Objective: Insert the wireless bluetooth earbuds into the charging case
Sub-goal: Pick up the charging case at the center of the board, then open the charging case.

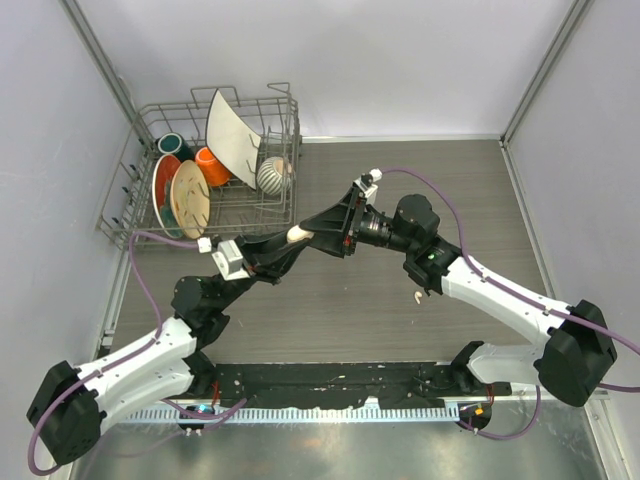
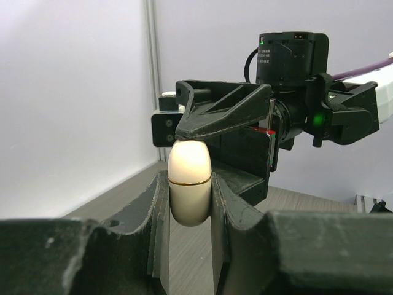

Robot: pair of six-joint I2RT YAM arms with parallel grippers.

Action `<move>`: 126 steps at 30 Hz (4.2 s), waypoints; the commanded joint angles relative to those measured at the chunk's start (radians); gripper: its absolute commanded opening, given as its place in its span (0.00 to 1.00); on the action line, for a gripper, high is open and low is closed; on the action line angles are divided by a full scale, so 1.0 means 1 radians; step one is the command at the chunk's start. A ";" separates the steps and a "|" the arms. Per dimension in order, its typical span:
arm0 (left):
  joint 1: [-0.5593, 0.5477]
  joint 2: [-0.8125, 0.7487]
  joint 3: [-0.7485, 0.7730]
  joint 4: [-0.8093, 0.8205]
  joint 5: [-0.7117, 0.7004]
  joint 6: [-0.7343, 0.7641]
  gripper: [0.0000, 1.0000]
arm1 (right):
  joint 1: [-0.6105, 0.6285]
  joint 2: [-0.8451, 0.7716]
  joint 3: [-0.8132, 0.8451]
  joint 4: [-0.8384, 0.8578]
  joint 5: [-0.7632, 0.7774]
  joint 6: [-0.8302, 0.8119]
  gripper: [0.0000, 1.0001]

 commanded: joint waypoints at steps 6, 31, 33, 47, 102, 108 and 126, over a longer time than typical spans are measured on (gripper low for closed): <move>-0.002 0.020 0.004 0.031 0.004 -0.016 0.24 | 0.016 -0.025 -0.018 0.069 0.011 0.018 0.02; 0.001 0.207 -0.094 0.503 0.102 -0.155 0.00 | 0.012 -0.344 0.111 -0.578 0.263 -0.982 0.77; 0.001 0.200 -0.089 0.503 0.116 -0.152 0.00 | 0.012 -0.359 0.141 -0.649 0.268 -1.093 0.77; 0.003 0.232 -0.022 0.489 0.226 -0.243 0.00 | 0.022 -0.272 0.241 -0.849 0.189 -1.310 0.75; 0.003 0.293 0.078 0.460 0.570 -0.333 0.00 | 0.004 -0.226 0.197 -0.717 0.386 -1.065 0.75; 0.003 0.290 0.080 0.454 0.561 -0.321 0.00 | 0.001 -0.220 0.190 -0.704 0.367 -1.050 0.75; 0.003 0.148 0.021 0.163 0.355 -0.131 0.00 | -0.008 -0.295 0.220 -0.635 0.248 -1.034 0.77</move>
